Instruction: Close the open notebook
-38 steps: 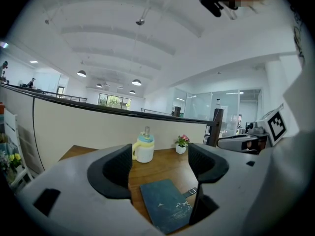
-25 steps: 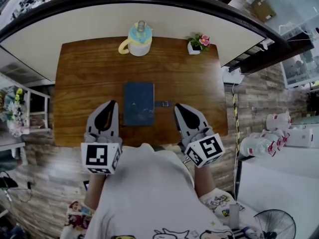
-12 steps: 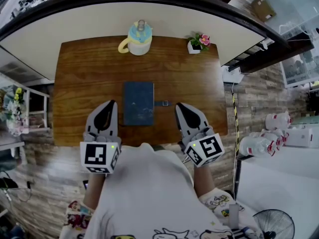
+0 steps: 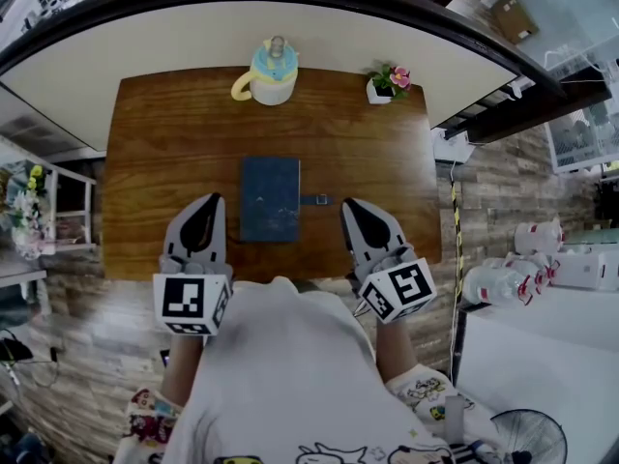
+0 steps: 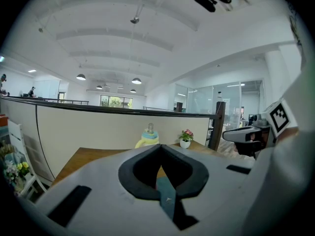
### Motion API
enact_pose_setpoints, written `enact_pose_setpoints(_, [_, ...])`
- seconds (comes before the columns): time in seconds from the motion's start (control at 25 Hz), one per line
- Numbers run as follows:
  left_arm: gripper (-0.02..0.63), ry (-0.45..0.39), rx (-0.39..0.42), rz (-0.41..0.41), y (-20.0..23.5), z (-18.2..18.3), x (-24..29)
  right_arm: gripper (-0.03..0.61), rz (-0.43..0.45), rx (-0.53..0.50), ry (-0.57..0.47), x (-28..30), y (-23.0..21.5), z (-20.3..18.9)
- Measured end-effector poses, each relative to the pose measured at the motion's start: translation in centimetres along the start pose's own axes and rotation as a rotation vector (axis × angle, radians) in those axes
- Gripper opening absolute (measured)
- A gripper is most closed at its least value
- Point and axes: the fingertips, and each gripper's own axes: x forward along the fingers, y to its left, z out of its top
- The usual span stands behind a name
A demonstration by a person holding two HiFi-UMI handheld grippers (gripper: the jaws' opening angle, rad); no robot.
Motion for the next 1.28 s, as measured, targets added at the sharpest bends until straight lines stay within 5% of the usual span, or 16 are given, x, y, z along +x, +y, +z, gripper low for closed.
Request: enact_pose_setpoints(1.28, [0.003,0.017,-0.01,0.008,1.0,-0.5,0.9,-0.002,0.003,0.011,0.034,1.5,-0.2,-0.7])
